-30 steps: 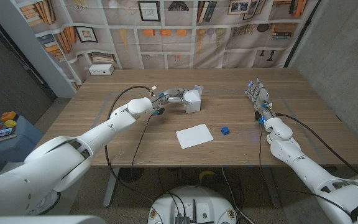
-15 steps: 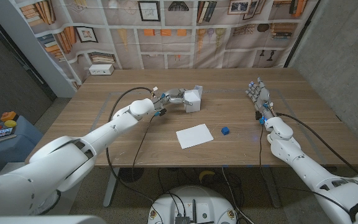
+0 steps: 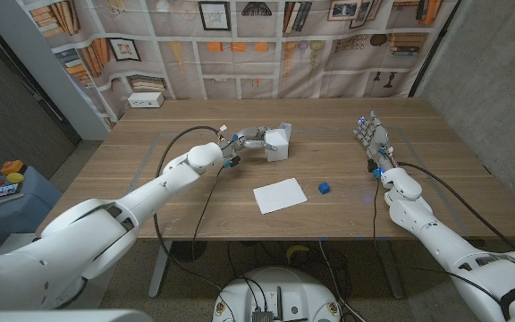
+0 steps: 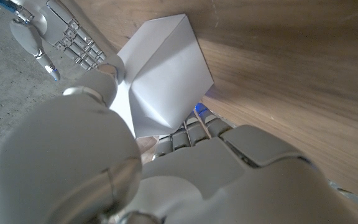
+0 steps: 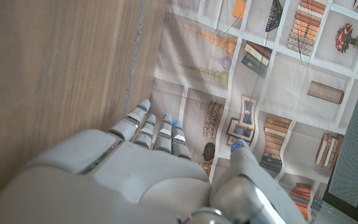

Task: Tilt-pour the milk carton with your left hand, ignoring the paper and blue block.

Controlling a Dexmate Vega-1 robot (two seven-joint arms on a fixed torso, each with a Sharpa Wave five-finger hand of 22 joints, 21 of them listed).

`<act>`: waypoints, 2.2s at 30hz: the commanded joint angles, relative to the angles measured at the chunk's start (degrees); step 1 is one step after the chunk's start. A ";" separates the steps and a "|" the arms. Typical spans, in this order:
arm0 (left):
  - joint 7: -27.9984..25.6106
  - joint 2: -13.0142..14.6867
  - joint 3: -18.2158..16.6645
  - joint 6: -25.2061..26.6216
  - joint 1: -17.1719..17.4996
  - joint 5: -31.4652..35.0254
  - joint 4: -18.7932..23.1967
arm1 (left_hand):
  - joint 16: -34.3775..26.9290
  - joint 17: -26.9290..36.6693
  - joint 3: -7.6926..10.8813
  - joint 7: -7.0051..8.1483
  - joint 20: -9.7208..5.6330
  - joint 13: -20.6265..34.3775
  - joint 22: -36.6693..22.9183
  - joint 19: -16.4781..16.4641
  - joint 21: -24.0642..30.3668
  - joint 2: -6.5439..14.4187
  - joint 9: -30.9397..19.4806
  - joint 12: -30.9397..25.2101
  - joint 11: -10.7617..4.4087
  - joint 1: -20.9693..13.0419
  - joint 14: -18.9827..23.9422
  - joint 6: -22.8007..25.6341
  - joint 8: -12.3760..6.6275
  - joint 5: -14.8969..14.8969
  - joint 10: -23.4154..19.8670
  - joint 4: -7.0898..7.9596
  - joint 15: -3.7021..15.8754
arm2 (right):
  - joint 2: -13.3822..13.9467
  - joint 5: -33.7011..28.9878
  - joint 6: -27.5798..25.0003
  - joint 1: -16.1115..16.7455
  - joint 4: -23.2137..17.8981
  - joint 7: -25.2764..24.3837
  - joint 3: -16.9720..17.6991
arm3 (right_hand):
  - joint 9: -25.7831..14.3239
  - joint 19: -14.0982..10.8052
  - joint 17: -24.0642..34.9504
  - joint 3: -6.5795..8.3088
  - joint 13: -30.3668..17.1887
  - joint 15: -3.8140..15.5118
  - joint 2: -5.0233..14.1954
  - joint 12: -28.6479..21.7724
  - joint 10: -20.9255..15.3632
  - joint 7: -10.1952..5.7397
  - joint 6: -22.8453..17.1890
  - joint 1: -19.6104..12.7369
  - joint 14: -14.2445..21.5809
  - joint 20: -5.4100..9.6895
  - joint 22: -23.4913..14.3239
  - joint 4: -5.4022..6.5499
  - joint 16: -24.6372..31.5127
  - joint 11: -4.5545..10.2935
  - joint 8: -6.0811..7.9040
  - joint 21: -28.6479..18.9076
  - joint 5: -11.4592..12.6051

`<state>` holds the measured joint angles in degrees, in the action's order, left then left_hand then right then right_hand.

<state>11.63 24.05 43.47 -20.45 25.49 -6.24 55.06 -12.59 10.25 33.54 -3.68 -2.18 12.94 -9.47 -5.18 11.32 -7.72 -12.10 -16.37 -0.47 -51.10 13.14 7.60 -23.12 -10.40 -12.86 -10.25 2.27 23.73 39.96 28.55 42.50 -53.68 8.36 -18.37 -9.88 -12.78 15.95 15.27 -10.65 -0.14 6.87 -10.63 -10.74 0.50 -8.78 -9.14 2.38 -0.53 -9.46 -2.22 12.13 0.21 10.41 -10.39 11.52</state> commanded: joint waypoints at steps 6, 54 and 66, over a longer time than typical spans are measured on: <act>-0.82 0.79 -0.65 0.86 1.15 -0.50 1.72 | -1.34 0.64 -1.09 0.68 -1.50 1.58 -0.18 -2.03 0.16 1.45 -0.96 -1.87 -1.08 -1.58 3.18 1.83 -1.94 -0.37 -3.75 0.43 1.54 | -0.29 0.07 0.04 0.15 0.01 -0.12 -0.04 | -0.18 -0.34 0.10 0.23 -0.10 -0.60 0.45 -0.34 0.05 -0.32 -0.04 0.36 0.11 -0.31 -0.14 -0.25 0.46 0.21 0.32 -0.41 0.08; 6.23 9.54 -1.82 11.81 -0.06 0.38 15.89 | -1.96 1.43 -3.71 -0.02 -1.18 4.61 -0.33 -4.13 -0.11 3.74 -2.53 -3.06 -1.19 -2.59 4.92 3.00 -5.17 -0.70 -5.04 0.89 1.93 | 0.10 -1.33 0.03 0.61 -2.48 -1.10 -0.90 | -0.19 -0.81 -0.17 0.61 -0.10 0.36 0.58 -0.41 -0.08 -0.19 -0.42 0.38 0.36 1.04 -0.13 -0.83 0.72 0.04 0.42 -0.46 0.04; 9.19 12.44 -1.62 15.78 -1.92 2.17 20.54 | -1.84 1.49 -4.27 0.10 -1.14 5.11 -0.35 -3.84 -0.28 4.12 -2.72 -2.92 -1.09 -2.45 4.60 2.25 -5.34 -0.81 -4.48 0.96 1.80 | -1.21 -1.05 1.34 -0.80 0.43 0.18 -1.04 | -0.19 -0.84 -0.20 0.66 -0.10 0.28 0.64 -0.41 -0.08 -0.21 -0.45 0.49 0.24 1.08 -0.11 -0.85 0.71 0.12 0.40 -0.44 0.03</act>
<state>18.17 33.71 41.62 -8.73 25.04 -5.63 71.00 -14.42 11.61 29.54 -3.70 -2.04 17.71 -9.76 -9.34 11.32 -4.12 -14.66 -19.30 -1.62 -53.63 18.02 9.99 -28.00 -10.62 -17.48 -9.42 2.25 23.48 38.78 28.80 42.80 -55.36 7.49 -19.27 -9.86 -13.70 15.69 15.83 -10.66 0.22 7.41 -10.63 -10.74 0.50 -8.78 -8.60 2.46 0.42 -9.45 -2.77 12.58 0.21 10.62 -10.60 11.52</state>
